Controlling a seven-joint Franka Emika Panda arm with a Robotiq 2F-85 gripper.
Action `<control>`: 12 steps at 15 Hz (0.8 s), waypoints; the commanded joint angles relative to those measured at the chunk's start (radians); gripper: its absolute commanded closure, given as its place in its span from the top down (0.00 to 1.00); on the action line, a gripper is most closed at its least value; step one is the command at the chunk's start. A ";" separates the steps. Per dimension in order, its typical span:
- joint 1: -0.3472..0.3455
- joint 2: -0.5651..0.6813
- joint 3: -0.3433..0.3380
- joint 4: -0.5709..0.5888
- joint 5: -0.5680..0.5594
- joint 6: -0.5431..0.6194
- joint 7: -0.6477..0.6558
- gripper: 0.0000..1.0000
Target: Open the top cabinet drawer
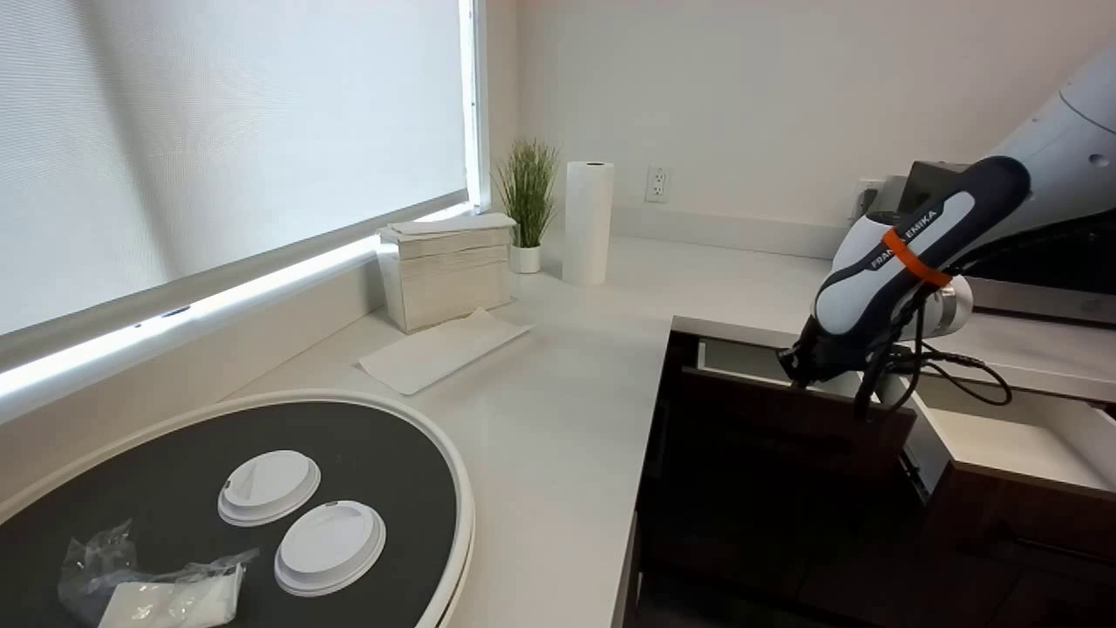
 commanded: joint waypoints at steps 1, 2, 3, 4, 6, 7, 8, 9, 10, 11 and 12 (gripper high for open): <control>-0.121 -0.069 0.155 -0.044 0.125 -0.135 -0.212 0.00; -0.121 -0.078 0.155 -0.043 0.136 -0.178 -0.236 0.00; -0.134 -0.084 0.169 -0.044 0.161 -0.214 -0.273 0.00; -0.136 -0.091 0.171 -0.044 0.175 -0.251 -0.293 0.00; -0.180 -0.107 0.224 -0.041 0.268 -0.338 -0.411 0.00; -0.182 -0.115 0.226 -0.042 0.293 -0.379 -0.444 0.00; -0.180 -0.122 0.222 -0.042 0.311 -0.417 -0.469 0.00; -0.180 -0.125 0.221 -0.042 0.329 -0.448 -0.495 0.00; -0.177 -0.133 0.216 -0.042 0.343 -0.482 -0.515 0.00; -0.172 -0.135 0.210 -0.041 0.353 -0.509 -0.530 0.00; -0.164 -0.140 0.200 -0.044 0.354 -0.525 -0.531 0.00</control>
